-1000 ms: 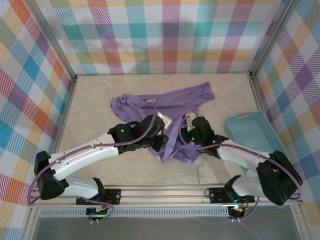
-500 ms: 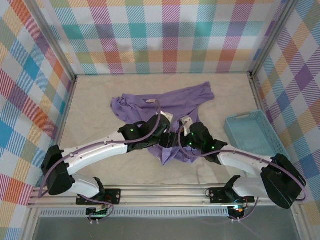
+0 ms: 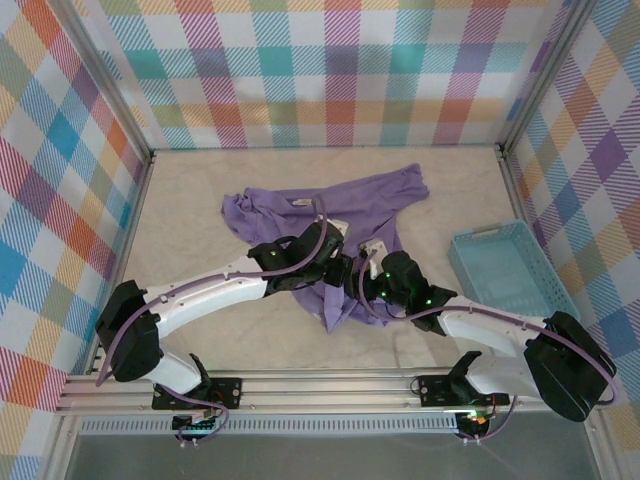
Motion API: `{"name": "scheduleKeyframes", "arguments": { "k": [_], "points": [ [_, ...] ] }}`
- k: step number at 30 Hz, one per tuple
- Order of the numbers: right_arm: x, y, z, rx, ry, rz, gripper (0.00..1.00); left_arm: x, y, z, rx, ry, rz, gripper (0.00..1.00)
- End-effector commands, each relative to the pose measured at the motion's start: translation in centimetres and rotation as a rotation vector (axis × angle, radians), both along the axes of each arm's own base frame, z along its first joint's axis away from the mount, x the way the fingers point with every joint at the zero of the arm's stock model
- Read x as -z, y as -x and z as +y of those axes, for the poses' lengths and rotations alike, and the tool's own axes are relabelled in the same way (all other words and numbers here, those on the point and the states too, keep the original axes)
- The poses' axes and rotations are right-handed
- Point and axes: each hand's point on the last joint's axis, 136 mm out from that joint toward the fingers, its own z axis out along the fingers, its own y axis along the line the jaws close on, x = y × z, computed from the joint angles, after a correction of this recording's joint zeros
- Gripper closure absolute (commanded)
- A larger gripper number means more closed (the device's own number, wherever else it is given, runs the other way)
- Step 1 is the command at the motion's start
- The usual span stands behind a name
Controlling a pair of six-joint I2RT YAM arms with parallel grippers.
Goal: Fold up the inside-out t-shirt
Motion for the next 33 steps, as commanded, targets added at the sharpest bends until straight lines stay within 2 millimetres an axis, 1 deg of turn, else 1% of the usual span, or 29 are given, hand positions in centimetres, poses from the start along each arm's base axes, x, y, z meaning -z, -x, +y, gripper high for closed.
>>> {"name": "scheduleKeyframes", "arguments": {
  "k": [1, 2, 3, 5, 7, 10, 13, 14, 18, 22, 27, 29, 31, 33],
  "points": [
    [-1.1, 0.2, 0.7, -0.031, -0.036, -0.042, 0.39, -0.9, -0.1, -1.1, 0.033, 0.049, -0.005, 0.69],
    [-1.0, 0.2, 0.6, -0.028, -0.036, -0.044, 0.39, -0.8, -0.1, -1.2, 0.035, 0.048, -0.004, 0.69],
    [-0.9, 0.2, 0.6, -0.029, -0.035, -0.043, 0.39, -0.7, -0.2, -1.2, 0.035, 0.044, -0.003, 0.71],
    [-0.8, 0.2, 0.5, -0.023, -0.034, -0.044, 0.39, -0.5, -0.6, -1.0, 0.019, 0.032, -0.003, 0.81],
    [-0.6, 0.2, 0.4, -0.021, -0.030, -0.039, 0.39, -0.5, -1.0, -0.6, -0.002, 0.031, -0.003, 0.89],
    [-0.3, 0.5, 0.3, -0.023, -0.033, -0.030, 0.39, -1.4, -2.1, 0.1, -0.045, 0.043, -0.017, 0.99],
    [0.1, 1.3, 0.5, -0.043, -0.038, -0.034, 0.39, -2.8, -3.4, 0.6, -0.079, 0.073, -0.022, 1.00],
    [0.3, 1.6, 0.7, -0.054, -0.037, -0.040, 0.39, -3.6, -3.8, 0.7, -0.084, 0.086, -0.030, 1.00],
    [1.6, 2.0, 1.1, -0.062, -0.009, -0.067, 0.41, -6.6, -4.3, 0.5, -0.063, 0.118, -0.062, 1.00],
    [2.4, 1.0, 1.1, -0.029, 0.027, -0.099, 0.41, -8.1, -4.0, 0.2, -0.035, 0.140, -0.069, 1.00],
    [2.2, -1.0, 1.7, 0.010, 0.073, -0.138, 0.41, -9.2, -3.2, -0.4, 0.001, 0.186, -0.048, 1.00],
    [2.4, -1.8, 1.7, 0.023, 0.118, -0.165, 0.42, -9.9, -2.8, -0.3, 0.009, 0.199, -0.050, 1.00],
    [2.6, -2.2, 2.0, 0.018, 0.143, -0.174, 0.42, -10.5, -2.6, -0.1, 0.016, 0.204, -0.058, 1.00],
    [3.0, -2.6, 2.2, 0.005, 0.164, -0.156, 0.42, -11.0, -2.1, 0.0, 0.035, 0.210, -0.062, 1.00]
  ]
}}
